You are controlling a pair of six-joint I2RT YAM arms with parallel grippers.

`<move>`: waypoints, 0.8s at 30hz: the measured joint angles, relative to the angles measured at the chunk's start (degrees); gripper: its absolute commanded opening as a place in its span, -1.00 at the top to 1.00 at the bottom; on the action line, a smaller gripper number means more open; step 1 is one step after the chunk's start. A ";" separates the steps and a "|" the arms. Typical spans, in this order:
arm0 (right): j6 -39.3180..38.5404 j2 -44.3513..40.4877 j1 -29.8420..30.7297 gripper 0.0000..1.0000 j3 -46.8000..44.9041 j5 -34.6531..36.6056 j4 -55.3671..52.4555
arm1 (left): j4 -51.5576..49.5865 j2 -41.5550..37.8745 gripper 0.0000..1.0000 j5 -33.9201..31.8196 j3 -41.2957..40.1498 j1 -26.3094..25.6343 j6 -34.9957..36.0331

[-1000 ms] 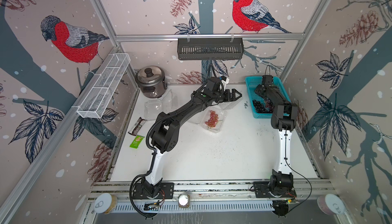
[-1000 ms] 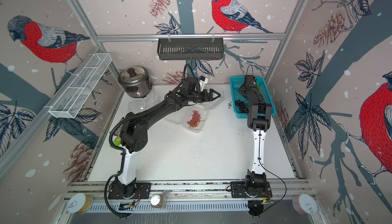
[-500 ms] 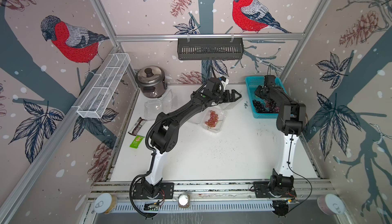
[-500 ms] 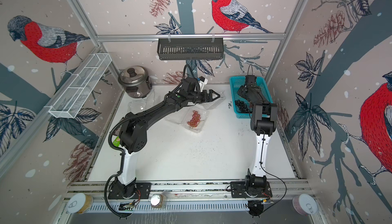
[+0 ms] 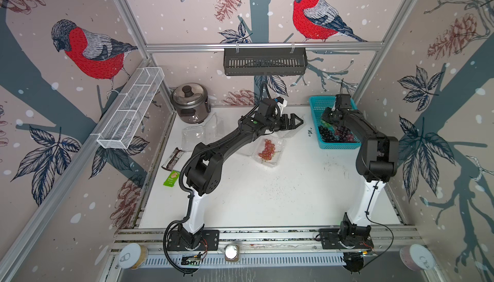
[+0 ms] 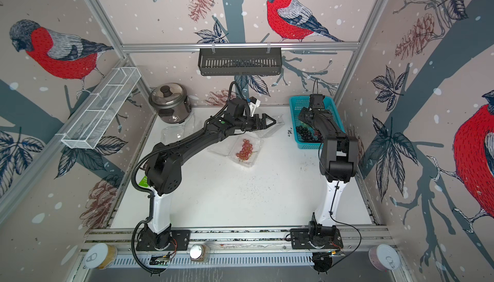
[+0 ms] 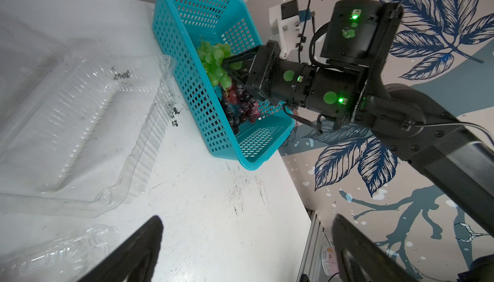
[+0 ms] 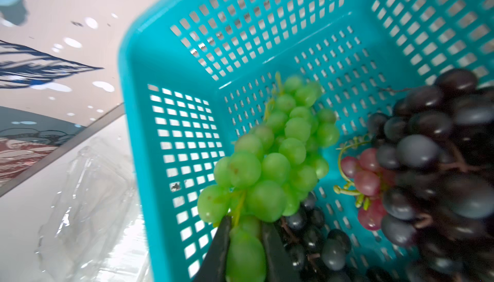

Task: Pack grapes into containers
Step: Pick up the grape from the basket.

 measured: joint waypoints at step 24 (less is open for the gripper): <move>-2.67 -10.67 1.88 0.62 -0.22 -1.53 -2.91 | 0.37 -5.55 -0.95 -1.31 -6.03 1.49 -0.13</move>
